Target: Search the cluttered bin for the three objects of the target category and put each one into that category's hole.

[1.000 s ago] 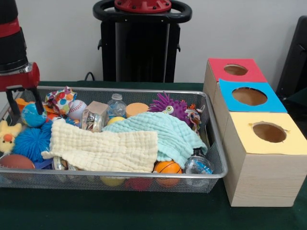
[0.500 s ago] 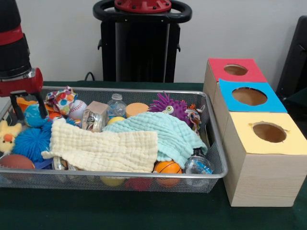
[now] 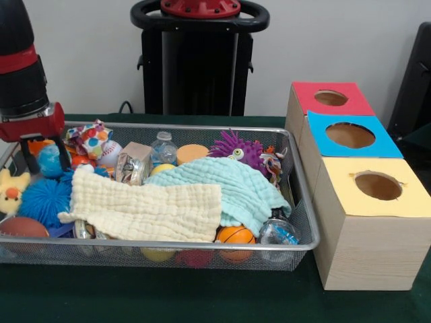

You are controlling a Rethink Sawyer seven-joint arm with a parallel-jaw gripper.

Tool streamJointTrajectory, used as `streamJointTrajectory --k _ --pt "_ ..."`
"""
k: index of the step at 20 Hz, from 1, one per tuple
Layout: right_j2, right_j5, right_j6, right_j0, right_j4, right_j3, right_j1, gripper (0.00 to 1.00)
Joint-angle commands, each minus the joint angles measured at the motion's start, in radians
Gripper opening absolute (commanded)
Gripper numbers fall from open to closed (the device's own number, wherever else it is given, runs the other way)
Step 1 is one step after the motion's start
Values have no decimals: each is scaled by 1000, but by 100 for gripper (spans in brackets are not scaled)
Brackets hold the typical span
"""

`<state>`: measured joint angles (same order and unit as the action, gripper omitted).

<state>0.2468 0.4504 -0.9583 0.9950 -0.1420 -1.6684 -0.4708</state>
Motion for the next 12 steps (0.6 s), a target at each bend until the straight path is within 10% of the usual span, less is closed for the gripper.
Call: streamJointTrajectory --k 1,7,8,12 --pt "21 -33 -73 31 -77 -85 60 100" --pt "71 -44 -55 82 -67 -122 64 100" --pt "76 -51 -58 87 -66 -126 64 0" --pt "80 -50 -74 88 -57 -124 63 0"
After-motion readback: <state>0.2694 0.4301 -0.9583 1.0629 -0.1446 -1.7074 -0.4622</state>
